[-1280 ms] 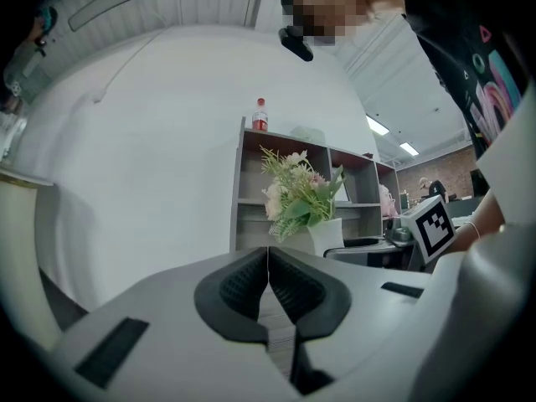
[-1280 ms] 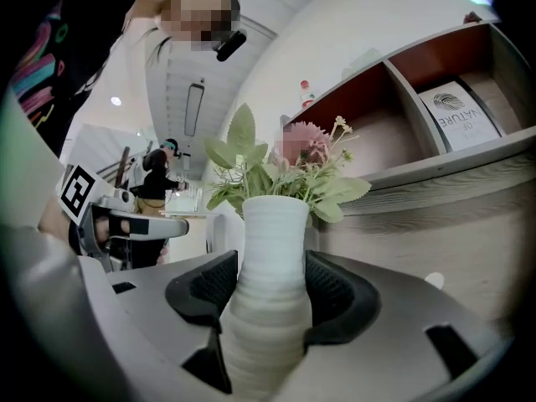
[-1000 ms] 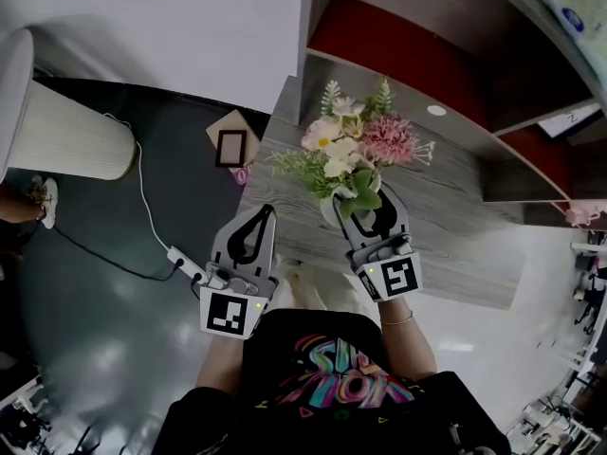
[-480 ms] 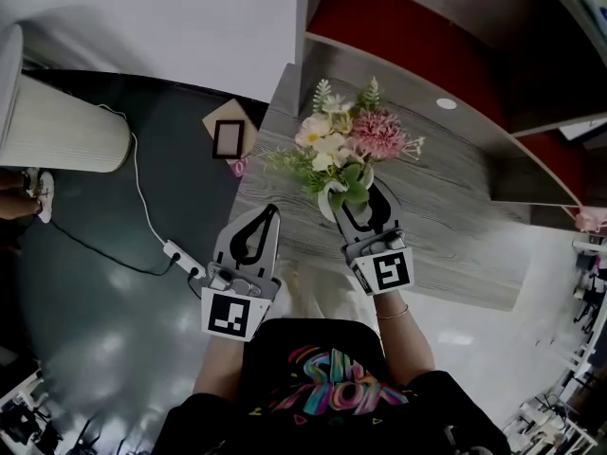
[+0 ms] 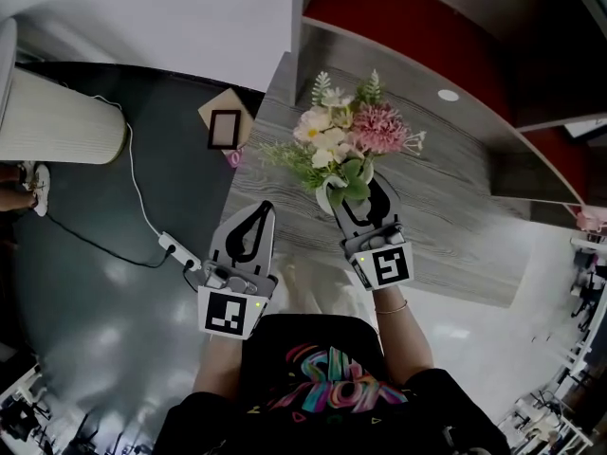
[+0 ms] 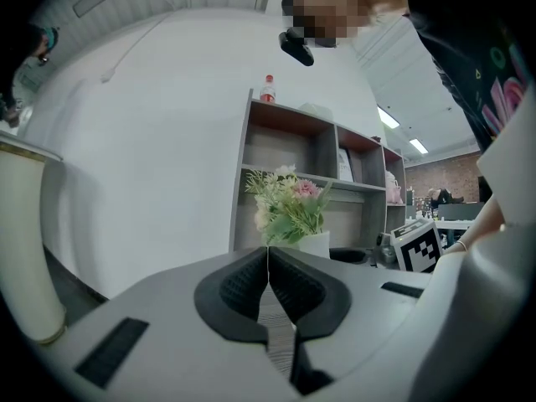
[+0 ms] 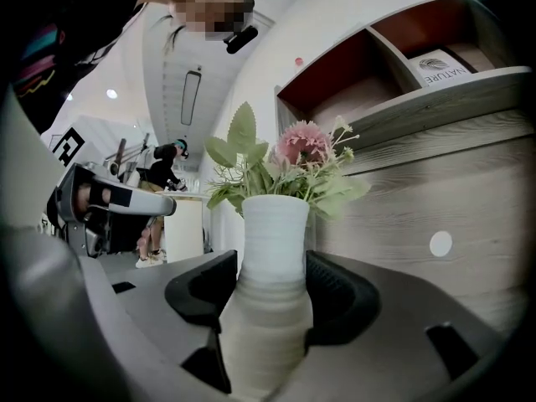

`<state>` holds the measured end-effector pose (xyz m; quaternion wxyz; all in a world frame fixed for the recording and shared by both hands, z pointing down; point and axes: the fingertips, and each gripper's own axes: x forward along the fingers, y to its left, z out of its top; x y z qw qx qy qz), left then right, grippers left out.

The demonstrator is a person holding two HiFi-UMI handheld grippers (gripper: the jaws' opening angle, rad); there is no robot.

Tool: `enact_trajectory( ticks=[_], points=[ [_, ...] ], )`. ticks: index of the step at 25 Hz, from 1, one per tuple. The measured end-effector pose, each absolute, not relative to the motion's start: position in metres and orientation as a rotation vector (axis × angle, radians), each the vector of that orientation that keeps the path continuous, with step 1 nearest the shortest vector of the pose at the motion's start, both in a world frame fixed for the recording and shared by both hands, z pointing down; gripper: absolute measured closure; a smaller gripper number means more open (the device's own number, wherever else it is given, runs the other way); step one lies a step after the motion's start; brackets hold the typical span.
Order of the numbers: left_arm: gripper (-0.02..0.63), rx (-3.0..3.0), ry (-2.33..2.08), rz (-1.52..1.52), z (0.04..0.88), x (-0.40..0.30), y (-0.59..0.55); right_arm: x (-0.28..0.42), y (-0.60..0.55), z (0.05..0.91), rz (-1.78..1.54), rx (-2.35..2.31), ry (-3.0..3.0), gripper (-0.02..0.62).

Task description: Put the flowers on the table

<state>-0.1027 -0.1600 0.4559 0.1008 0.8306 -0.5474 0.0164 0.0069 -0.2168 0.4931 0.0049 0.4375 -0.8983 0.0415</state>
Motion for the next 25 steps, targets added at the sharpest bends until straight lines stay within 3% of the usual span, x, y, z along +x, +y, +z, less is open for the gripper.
enact_trajectory(
  ticks=[25],
  points=[
    [0.58,2.503,-1.596,0.053,0.452,-0.072,-0.143,0.024,-0.179,0.513,0.173,1.222,-2.812,0.299]
  ],
)
